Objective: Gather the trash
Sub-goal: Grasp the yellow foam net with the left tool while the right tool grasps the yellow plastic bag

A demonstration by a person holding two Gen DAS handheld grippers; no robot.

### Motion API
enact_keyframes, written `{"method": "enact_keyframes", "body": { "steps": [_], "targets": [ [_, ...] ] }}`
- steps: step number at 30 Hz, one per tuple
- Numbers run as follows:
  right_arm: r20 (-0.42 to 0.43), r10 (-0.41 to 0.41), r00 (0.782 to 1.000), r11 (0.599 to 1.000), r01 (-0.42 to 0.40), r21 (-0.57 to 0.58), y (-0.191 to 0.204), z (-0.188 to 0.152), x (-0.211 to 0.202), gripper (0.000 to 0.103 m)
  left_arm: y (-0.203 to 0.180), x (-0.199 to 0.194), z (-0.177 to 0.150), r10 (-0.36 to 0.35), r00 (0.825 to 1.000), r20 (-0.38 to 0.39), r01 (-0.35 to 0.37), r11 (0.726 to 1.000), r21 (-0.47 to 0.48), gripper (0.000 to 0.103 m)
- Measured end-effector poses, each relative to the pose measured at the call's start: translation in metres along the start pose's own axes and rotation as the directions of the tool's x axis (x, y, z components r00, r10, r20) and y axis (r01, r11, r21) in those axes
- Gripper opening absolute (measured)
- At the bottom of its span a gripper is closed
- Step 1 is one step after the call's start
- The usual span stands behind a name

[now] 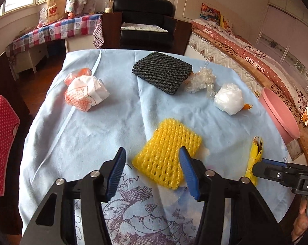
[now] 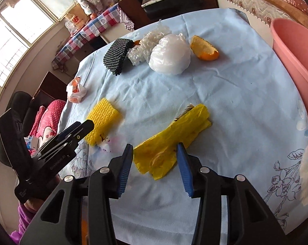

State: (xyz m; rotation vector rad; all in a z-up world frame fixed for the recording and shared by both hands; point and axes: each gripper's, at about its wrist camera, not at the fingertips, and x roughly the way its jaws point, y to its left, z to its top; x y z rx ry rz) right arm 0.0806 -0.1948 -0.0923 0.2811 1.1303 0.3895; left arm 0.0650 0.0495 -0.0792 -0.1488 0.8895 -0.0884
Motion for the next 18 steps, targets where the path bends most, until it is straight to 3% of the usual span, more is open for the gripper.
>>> {"method": "enact_keyframes", "body": {
  "steps": [4,6,13,18],
  "targets": [
    [0.019,-0.026,0.999,0.999,0.026,-0.023,0.002,0.003,0.002,0.045,-0.002,0.004,-0.003,-0.031,0.999,-0.027,0.031,1.000,0.000,0.024],
    [0.042,-0.054,0.998,0.997,0.056,-0.050,0.004,0.004,0.002,0.045,-0.005,0.002,-0.005,-0.044,0.999,-0.029,0.045,0.999,0.011,0.020],
    [0.086,-0.093,0.992,0.989,0.102,-0.105,0.000,0.005,-0.001,0.044,-0.014,-0.008,-0.013,-0.079,0.997,-0.017,0.079,0.997,0.007,0.016],
    [0.109,-0.088,0.990,0.987,0.102,-0.124,-0.012,0.003,-0.009,0.037,-0.017,-0.017,-0.013,-0.103,0.995,0.015,0.103,0.995,-0.019,0.016]
  ]
}}
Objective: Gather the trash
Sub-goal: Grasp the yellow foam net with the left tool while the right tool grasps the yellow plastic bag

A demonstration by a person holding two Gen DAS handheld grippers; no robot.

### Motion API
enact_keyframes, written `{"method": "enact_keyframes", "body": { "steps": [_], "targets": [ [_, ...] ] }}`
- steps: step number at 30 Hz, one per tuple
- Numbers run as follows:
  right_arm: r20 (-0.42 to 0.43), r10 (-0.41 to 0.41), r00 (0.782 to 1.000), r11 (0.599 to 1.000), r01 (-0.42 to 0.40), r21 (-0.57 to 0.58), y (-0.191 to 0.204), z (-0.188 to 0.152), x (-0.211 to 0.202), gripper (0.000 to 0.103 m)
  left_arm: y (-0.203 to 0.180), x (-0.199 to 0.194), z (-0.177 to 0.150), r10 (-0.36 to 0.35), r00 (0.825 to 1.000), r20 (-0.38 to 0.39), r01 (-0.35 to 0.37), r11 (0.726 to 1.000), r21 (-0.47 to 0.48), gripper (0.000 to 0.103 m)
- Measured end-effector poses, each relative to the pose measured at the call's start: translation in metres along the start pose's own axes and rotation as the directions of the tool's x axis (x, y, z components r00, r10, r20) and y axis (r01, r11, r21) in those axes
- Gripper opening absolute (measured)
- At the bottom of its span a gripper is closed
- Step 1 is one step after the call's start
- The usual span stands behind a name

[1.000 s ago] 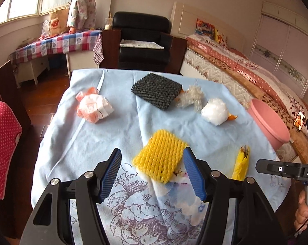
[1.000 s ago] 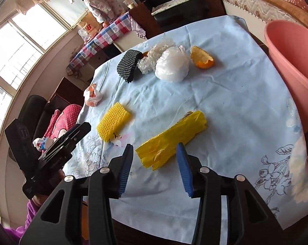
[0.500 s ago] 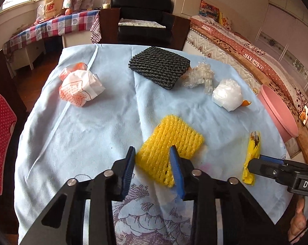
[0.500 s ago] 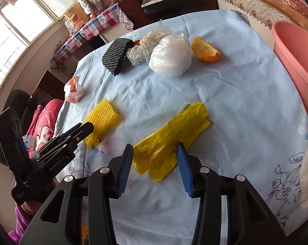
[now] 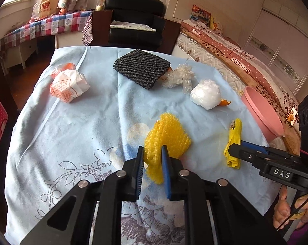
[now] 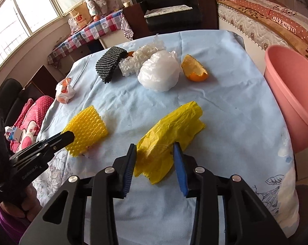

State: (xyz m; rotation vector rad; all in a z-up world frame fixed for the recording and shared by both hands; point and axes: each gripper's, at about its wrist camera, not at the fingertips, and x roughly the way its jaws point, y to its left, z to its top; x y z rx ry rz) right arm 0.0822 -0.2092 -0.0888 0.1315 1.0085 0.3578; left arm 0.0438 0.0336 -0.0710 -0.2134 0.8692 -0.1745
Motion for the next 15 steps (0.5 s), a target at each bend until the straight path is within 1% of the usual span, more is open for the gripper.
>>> {"method": "enact_keyframes", "body": {
  "steps": [7,11,15],
  "targets": [
    [0.027,-0.002,1.000,1.000,0.002,-0.013,-0.012,-0.004,-0.010,0.024,-0.010,-0.009,0.002,-0.012,0.999,0.035,0.012,1.000,0.002,0.016],
    [0.040,-0.008,0.999,1.000,0.008,0.007,-0.025,-0.006,-0.016,0.018,-0.015,-0.014,0.002,-0.018,0.999,0.050,0.018,1.000,0.000,0.016],
    [0.065,-0.010,0.998,1.000,0.009,0.018,-0.033,-0.007,-0.025,0.014,-0.020,-0.017,0.002,-0.021,0.998,0.059,0.022,1.000,-0.007,0.016]
  ]
}}
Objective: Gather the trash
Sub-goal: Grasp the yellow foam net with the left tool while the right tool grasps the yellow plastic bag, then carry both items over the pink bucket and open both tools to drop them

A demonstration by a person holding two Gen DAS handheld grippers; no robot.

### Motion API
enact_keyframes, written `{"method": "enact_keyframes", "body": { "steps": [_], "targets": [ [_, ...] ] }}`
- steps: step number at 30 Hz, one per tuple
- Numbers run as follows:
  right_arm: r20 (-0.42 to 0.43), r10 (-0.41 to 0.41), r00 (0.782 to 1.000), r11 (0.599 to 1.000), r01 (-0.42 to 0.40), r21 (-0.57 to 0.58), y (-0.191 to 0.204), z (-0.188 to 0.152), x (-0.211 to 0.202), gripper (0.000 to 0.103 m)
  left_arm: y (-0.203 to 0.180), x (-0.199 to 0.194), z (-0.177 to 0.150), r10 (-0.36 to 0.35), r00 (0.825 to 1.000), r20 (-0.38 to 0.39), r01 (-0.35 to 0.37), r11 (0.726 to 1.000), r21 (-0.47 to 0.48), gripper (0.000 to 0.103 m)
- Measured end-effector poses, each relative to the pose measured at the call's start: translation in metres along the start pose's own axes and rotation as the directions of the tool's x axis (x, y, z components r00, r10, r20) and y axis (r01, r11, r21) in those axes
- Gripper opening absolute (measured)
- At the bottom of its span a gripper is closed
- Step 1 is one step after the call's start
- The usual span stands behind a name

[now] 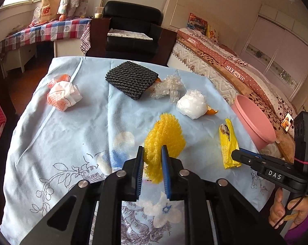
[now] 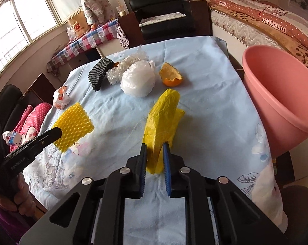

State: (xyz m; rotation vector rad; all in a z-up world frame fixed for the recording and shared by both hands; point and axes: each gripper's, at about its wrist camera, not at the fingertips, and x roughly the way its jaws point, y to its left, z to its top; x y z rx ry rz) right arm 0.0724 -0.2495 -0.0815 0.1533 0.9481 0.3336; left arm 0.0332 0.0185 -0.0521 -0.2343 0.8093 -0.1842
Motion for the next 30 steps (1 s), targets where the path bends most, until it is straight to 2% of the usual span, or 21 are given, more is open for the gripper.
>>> {"method": "enact_keyframes", "body": {
  "steps": [1,9,30],
  "targets": [
    [0.005,-0.001,1.000,1.000,0.001,0.001,-0.001,0.000,-0.001,0.011,-0.001,-0.001,0.000,-0.001,1.000,0.003,0.001,1.000,0.000,0.016],
    [0.060,-0.002,0.998,1.000,0.001,0.012,-0.010,0.000,-0.016,0.008,-0.013,-0.006,0.004,-0.010,0.999,0.038,0.009,1.000,0.000,0.016],
    [0.212,-0.019,0.977,0.998,0.004,0.067,-0.045,0.006,-0.055,0.008,-0.054,-0.003,0.018,-0.034,0.998,0.059,0.032,0.999,0.023,0.016]
  ]
}}
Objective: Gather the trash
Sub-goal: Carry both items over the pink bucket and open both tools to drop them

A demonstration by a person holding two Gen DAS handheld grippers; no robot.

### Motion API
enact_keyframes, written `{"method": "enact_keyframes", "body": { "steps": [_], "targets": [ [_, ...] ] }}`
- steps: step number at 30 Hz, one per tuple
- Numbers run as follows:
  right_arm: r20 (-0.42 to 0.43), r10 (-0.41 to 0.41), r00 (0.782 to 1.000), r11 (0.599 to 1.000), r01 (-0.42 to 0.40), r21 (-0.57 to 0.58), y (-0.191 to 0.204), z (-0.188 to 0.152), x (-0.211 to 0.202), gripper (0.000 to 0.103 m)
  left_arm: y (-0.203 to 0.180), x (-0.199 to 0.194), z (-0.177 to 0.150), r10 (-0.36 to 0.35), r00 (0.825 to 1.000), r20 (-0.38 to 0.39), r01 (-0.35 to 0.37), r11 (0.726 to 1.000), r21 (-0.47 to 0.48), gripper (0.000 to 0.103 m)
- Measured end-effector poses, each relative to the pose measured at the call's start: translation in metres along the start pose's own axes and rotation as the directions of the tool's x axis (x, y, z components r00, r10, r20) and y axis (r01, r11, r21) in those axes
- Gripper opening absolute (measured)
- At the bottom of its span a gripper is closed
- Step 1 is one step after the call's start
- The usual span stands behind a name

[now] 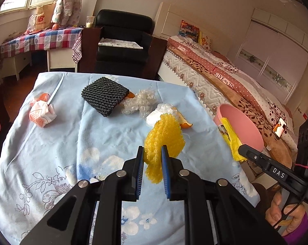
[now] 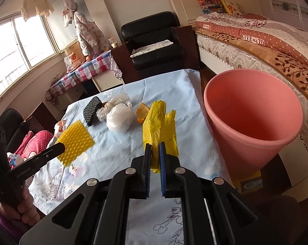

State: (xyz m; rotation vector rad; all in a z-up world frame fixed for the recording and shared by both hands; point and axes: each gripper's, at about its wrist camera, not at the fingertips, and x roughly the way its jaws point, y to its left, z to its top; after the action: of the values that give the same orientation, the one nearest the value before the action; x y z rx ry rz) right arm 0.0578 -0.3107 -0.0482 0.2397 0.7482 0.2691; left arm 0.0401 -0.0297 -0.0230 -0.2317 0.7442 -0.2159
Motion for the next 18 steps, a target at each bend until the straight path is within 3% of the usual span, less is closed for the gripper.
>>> {"method": "enact_keyframes", "body": {
  "steps": [18],
  "targets": [
    [0.123,-0.099,0.987,0.991,0.087,0.100,-0.072,0.026,-0.030,0.008,-0.086,0.035,0.038,-0.095,0.995,0.003,0.094,0.990,0.102,0.016]
  ]
}}
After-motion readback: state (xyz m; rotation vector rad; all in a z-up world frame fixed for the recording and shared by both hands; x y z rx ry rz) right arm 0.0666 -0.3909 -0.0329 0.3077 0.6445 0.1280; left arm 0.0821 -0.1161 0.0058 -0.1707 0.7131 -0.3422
